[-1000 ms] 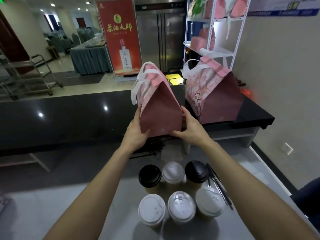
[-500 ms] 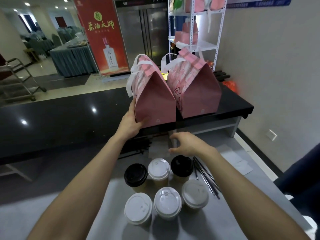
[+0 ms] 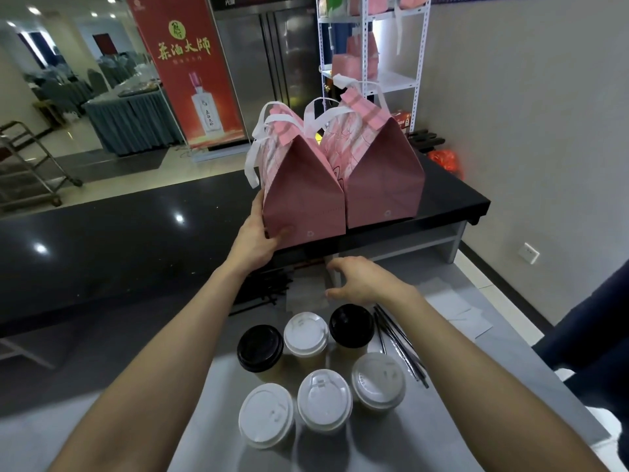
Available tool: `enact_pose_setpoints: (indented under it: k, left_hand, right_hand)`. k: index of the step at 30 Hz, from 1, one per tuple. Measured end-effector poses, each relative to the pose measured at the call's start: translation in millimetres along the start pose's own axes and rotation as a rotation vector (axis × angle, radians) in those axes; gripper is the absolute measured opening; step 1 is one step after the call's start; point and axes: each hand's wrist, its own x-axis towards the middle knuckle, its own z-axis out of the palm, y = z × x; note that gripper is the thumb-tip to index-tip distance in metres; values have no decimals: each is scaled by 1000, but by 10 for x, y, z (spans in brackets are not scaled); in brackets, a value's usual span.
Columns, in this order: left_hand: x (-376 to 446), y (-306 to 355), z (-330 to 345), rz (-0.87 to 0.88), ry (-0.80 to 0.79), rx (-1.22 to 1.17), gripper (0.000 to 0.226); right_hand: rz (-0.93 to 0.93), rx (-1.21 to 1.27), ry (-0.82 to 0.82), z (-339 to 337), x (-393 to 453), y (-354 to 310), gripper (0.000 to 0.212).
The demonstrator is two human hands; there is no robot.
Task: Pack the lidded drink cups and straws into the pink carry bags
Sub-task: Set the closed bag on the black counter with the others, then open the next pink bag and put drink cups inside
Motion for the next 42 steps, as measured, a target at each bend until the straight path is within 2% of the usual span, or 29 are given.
enact_pose_setpoints:
  k: [9, 14, 16, 18, 22, 31, 34, 38, 42]
  left_hand:
    - [-137, 87, -180, -63, -81, 33, 116]
    - [-731, 0, -593, -60, -63, 296, 77]
    - [-1079, -142, -823, -75, -144, 403, 65]
    - [-1440, -343, -1054, -150, -250, 528, 64]
    - [-2165, -764, -1467, -362, -346, 673, 70]
    - [-3602, -1522, -2510, -577, -233, 549, 56]
    - [-3979, -1736, -2919, -575, -190, 507, 53]
    - [-4476, -2039, -3714, -485, -108, 419, 49]
    - [-4996, -2224, -4509, -381, 55, 293, 29]
  right_hand:
    - [-2, 7, -42, 25, -61, -88, 75]
    - [-74, -7, -75, 76, -34, -366, 76]
    - [-122, -24, -97, 131, 10, -553, 75]
    - [-159, -30, -121, 203, 58, -790, 75]
    - [-257, -52, -175, 443, 134, -1398, 77]
    - [-395, -105, -282, 1458, 83, -3034, 73]
    - [-393, -98, -295, 1829, 52, -3615, 72]
    - [-380, -54, -284, 2388, -39, -4623, 68]
    - [-396, 24, -254, 2757, -110, -5558, 61]
